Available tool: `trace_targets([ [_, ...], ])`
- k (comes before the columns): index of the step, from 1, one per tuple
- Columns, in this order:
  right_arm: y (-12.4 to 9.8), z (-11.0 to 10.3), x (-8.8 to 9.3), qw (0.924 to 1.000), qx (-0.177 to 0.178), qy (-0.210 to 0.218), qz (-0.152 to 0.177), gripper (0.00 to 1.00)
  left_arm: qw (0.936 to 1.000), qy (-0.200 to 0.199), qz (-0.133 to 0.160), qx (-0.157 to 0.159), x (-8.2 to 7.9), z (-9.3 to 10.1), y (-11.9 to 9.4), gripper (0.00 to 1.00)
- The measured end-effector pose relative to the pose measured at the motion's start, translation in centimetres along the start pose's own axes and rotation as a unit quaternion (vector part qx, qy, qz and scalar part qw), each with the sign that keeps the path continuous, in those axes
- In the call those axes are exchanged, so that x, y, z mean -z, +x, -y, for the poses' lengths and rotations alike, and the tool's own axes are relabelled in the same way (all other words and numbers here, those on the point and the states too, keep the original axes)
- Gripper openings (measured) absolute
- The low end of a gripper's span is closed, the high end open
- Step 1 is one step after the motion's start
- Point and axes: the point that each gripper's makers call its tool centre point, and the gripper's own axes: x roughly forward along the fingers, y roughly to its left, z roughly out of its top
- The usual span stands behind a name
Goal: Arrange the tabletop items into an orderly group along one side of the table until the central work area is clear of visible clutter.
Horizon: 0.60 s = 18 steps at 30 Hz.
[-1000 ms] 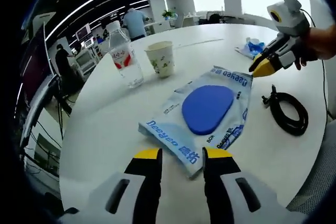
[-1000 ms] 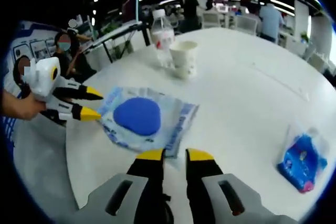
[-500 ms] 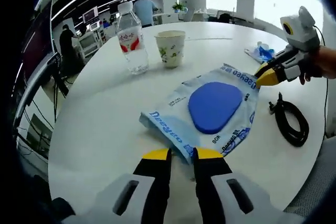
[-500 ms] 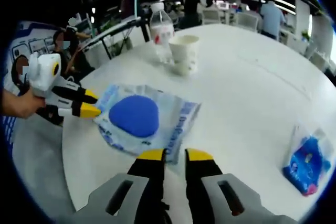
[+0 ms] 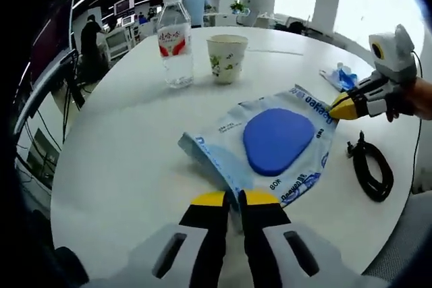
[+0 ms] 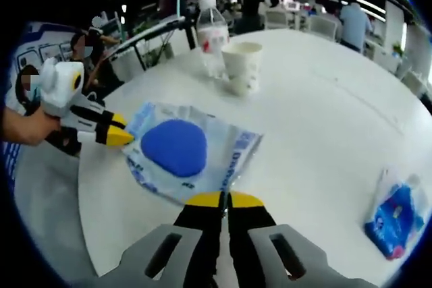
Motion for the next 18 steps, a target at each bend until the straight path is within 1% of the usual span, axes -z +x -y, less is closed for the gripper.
trace_targets([
  [1, -0.3, 0.1, -0.6, 0.9998, 0.007, -0.016, 0.013, 0.00, 1.0000, 0.001, 0.002, 0.004, -0.2, 0.2, 0.1, 0.02],
  [2, -0.5, 0.1, -0.7, 0.9997, 0.009, -0.017, 0.017, 0.00, 1.0000, 0.002, 0.000, 0.005, -0.3, 0.3, 0.1, 0.01],
  [9, -1.9, 0.6, -1.0, 0.9997, 0.011, 0.004, 0.022, 0.00, 0.9996, 0.019, 0.010, 0.020, -1.5, 1.0, 0.0, 0.00],
  [18, -3.8, 0.4, -0.9, 0.9993, 0.027, 0.003, 0.027, 0.00, 0.9984, 0.038, 0.018, 0.037, -2.8, 1.8, -0.5, 0.00],
])
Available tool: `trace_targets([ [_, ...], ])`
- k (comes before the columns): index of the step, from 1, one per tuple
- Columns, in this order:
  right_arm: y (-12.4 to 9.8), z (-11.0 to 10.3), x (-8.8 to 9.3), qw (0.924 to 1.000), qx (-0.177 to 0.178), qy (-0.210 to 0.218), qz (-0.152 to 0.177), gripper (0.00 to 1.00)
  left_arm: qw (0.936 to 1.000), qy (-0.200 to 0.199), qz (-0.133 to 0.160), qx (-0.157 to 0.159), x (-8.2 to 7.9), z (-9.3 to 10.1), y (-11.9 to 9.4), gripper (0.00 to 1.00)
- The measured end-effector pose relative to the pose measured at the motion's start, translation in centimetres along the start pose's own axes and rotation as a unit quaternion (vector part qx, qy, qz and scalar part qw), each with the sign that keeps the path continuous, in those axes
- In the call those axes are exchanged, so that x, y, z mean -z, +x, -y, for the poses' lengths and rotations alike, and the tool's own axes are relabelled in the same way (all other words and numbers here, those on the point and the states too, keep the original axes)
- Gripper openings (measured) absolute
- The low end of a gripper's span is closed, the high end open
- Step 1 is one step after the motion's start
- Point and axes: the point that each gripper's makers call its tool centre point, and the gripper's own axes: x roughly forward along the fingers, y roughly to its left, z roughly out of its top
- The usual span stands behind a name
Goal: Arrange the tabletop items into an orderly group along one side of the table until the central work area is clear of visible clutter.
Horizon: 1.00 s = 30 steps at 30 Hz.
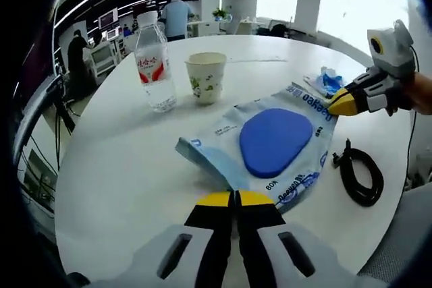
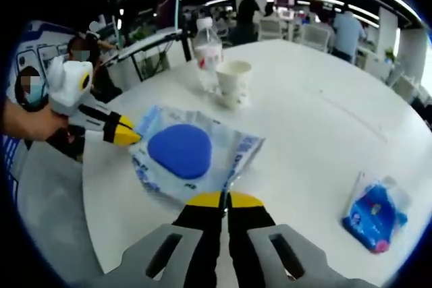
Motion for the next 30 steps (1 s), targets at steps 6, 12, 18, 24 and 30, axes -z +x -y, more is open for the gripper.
trace_targets([
  [6, -1.3, 0.1, -0.3, 0.9998, 0.015, 0.004, 0.009, 0.00, 0.9998, 0.014, 0.011, 0.009, -1.0, 0.5, -0.5, 0.00],
  [12, -2.3, -0.1, -0.5, 0.9993, 0.033, 0.009, 0.015, 0.00, 0.9992, 0.027, 0.017, 0.024, -1.5, 0.9, -0.6, 0.00],
  [18, -3.6, -0.3, -0.2, 0.9975, 0.063, 0.019, 0.023, 0.00, 0.9973, 0.051, 0.022, 0.048, -2.2, 1.5, -0.4, 0.00],
  [24, -4.7, -0.4, 0.5, 0.9940, 0.097, 0.043, 0.030, 0.00, 0.9939, 0.077, 0.028, 0.074, -2.9, 2.0, -0.1, 0.00],
  [30, -5.3, -0.5, 1.2, 0.9907, 0.120, 0.056, 0.031, 0.00, 0.9905, 0.095, 0.033, 0.093, -3.5, 2.6, -0.1, 0.00],
])
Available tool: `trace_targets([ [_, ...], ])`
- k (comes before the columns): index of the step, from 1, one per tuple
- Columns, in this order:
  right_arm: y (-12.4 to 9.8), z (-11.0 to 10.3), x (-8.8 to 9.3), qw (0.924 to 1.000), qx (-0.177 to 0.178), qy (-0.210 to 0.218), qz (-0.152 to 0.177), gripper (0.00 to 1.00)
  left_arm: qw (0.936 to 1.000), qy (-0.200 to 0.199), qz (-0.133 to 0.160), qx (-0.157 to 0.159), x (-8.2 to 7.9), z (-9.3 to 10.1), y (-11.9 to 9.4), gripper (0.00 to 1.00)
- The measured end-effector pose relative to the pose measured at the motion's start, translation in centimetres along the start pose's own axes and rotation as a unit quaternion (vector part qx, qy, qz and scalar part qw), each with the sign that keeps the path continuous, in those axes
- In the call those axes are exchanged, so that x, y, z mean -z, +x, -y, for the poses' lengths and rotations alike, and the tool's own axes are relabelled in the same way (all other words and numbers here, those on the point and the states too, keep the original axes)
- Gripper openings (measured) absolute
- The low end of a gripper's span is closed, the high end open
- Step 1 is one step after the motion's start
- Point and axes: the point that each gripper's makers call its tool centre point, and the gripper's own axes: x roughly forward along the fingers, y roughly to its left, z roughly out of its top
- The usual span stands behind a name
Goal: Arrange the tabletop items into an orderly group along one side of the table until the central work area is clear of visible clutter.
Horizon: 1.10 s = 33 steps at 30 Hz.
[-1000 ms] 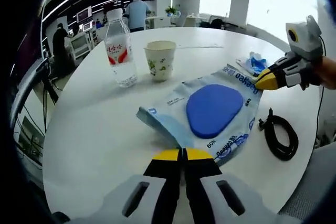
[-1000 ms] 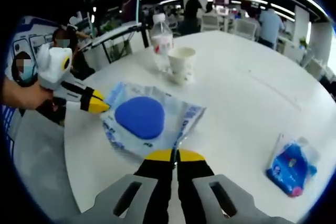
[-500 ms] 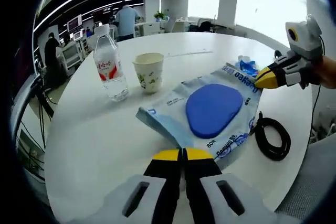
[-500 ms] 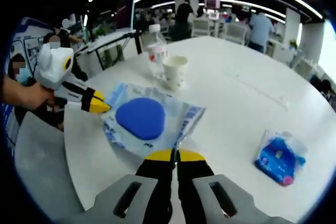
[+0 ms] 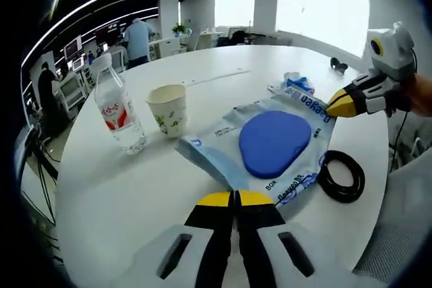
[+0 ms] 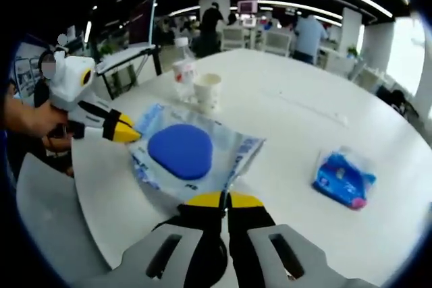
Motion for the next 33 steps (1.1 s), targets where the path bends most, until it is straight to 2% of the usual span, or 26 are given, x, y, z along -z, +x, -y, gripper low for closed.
trace_targets([
  [13, -1.3, 1.2, 0.4, 0.9998, 0.020, 0.009, -0.002, 0.00, 0.9997, 0.011, 0.005, 0.022, -1.0, 1.2, 1.1, 0.00],
  [18, -1.3, 1.8, 0.4, 0.9998, 0.018, 0.002, -0.007, 0.00, 0.9996, 0.015, 0.002, 0.023, -1.5, 1.5, 1.6, 0.00],
  [27, -0.9, 3.3, 0.0, 0.9998, 0.008, -0.012, -0.010, 0.00, 0.9998, 0.009, 0.005, 0.015, -3.0, 1.1, 2.7, 0.00],
  [33, -0.5, 4.0, -0.3, 0.9997, 0.002, -0.023, -0.010, 0.00, 0.9999, 0.009, 0.006, 0.012, -3.4, 0.9, 3.4, 0.00],
])
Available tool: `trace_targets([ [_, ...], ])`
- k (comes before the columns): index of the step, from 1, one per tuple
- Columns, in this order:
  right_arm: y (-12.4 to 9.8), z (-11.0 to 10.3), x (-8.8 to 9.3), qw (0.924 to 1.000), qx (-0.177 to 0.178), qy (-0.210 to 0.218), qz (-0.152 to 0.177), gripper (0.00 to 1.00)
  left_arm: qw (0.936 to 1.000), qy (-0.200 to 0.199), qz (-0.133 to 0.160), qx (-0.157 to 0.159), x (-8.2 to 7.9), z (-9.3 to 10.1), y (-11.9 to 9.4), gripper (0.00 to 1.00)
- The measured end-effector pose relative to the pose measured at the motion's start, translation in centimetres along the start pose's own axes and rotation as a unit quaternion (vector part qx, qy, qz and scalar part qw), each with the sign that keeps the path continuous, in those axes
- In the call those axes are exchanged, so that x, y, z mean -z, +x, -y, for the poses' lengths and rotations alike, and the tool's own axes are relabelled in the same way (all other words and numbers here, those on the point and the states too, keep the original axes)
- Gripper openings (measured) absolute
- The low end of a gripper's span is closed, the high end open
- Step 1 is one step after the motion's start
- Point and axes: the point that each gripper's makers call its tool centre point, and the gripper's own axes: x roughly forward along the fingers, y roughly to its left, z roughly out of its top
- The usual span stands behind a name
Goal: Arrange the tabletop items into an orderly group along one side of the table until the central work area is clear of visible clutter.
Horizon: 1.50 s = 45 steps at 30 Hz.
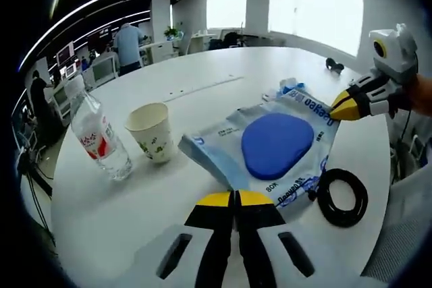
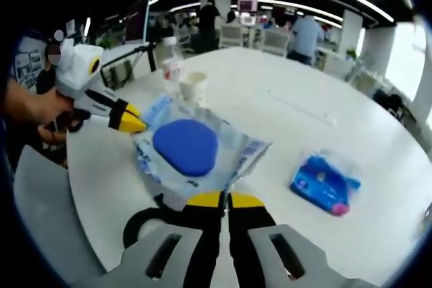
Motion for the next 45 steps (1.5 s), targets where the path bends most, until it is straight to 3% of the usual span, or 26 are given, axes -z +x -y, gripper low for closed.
trace_targets([
  [27, 2.9, 3.3, 0.8, 0.9996, -0.009, 0.020, 0.016, 0.00, 0.9999, 0.003, -0.011, -0.010, -1.2, -0.9, 3.9, 0.00],
  [32, 3.7, 3.8, 0.8, 0.9999, -0.008, -0.006, 0.012, 0.00, 0.9998, -0.003, -0.011, -0.016, -1.5, -1.3, 4.9, 0.00],
  [45, 5.5, 5.7, 0.3, 0.9998, 0.002, -0.002, 0.019, 0.00, 0.9996, -0.001, -0.017, -0.024, -2.5, -2.4, 7.2, 0.00],
])
